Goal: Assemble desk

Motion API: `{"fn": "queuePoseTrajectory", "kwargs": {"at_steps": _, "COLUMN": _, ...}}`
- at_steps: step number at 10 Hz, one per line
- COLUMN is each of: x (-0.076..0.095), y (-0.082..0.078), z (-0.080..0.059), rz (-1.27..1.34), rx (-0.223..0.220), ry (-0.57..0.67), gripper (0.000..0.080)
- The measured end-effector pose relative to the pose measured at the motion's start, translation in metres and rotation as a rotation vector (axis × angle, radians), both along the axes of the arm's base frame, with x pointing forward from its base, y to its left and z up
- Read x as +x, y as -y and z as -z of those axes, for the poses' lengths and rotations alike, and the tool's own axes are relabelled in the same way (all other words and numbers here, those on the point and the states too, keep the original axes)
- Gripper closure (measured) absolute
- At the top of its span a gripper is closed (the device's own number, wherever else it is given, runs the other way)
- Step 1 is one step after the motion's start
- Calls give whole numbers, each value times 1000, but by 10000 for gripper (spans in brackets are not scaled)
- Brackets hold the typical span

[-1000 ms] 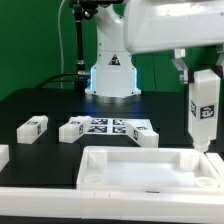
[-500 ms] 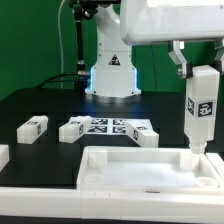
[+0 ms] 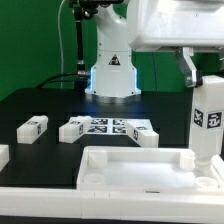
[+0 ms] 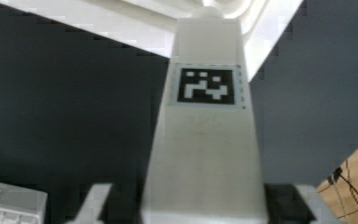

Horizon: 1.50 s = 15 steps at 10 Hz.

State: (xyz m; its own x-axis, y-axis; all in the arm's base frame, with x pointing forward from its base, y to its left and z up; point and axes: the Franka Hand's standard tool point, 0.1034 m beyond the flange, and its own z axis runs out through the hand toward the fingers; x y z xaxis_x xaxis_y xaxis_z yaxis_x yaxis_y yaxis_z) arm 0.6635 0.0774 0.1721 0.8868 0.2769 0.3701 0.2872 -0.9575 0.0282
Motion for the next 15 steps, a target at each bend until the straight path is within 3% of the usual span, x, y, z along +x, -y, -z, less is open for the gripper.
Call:
{"fn": "queuePoseTrajectory", "kwargs": {"at_steps": 6, "x": -8, "y": -8, "z": 19, "rz": -20, "rx": -2, "ry": -15, "gripper": 502}}
{"fn": "queuePoseTrajectory", "kwargs": {"at_steps": 15, "x": -6, "y": -10, "z": 30, "rz": -45, "rx": -9, "ry": -25, "gripper": 502}}
